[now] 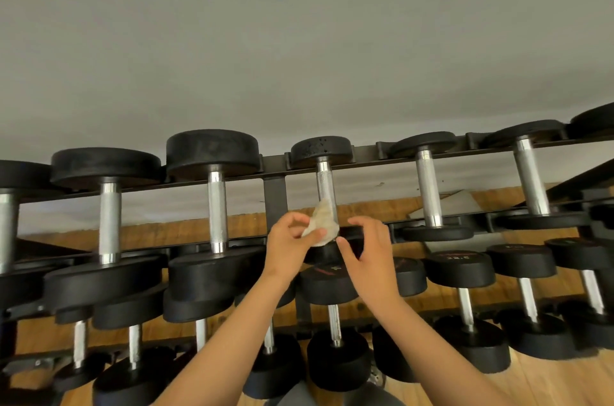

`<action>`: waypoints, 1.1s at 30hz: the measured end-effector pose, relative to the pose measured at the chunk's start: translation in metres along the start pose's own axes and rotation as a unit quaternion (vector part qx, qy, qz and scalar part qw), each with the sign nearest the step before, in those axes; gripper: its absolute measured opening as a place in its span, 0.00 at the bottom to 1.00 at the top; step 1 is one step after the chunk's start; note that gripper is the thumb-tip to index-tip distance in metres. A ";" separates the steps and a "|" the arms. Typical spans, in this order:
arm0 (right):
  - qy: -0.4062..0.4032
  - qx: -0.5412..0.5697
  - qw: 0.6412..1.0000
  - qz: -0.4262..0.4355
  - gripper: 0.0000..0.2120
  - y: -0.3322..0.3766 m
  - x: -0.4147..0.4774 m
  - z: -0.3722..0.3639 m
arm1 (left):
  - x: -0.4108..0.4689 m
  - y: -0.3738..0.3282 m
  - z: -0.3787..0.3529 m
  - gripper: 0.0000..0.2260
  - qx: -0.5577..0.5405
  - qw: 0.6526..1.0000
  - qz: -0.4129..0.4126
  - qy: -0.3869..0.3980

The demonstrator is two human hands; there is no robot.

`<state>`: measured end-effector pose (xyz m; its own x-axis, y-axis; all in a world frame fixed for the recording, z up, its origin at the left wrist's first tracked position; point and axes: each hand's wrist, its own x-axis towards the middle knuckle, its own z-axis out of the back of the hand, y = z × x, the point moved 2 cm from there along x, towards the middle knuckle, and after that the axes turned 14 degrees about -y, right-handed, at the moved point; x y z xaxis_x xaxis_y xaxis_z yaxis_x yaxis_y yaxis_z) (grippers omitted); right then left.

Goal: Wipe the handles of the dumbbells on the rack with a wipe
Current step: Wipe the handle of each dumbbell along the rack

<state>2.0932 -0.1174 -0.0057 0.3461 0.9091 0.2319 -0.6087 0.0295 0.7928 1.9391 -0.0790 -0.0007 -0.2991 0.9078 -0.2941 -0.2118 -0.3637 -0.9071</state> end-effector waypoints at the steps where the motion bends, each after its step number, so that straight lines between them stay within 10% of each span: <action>1: -0.026 -0.003 0.999 0.032 0.14 0.007 -0.001 0.004 | -0.007 -0.002 0.002 0.10 -0.019 1.000 -0.007 -0.004; 6: 0.000 -0.016 0.984 0.176 0.17 0.029 -0.004 0.002 | -0.026 -0.018 0.004 0.07 -0.093 0.995 -0.023 0.010; 17: 0.056 0.030 0.995 0.083 0.12 0.025 0.004 0.007 | -0.031 -0.022 0.012 0.08 -0.096 0.993 -0.018 0.071; 33: 0.292 -0.080 0.953 -0.011 0.05 0.013 0.069 -0.012 | -0.009 0.036 -0.045 0.08 0.012 0.984 -0.049 -0.173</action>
<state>2.1010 -0.0492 0.0139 -0.0686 0.9823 -0.1745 -0.7231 0.0716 0.6870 1.9761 -0.0910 -0.0439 -0.5741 0.8148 -0.0811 -0.2768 -0.2863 -0.9173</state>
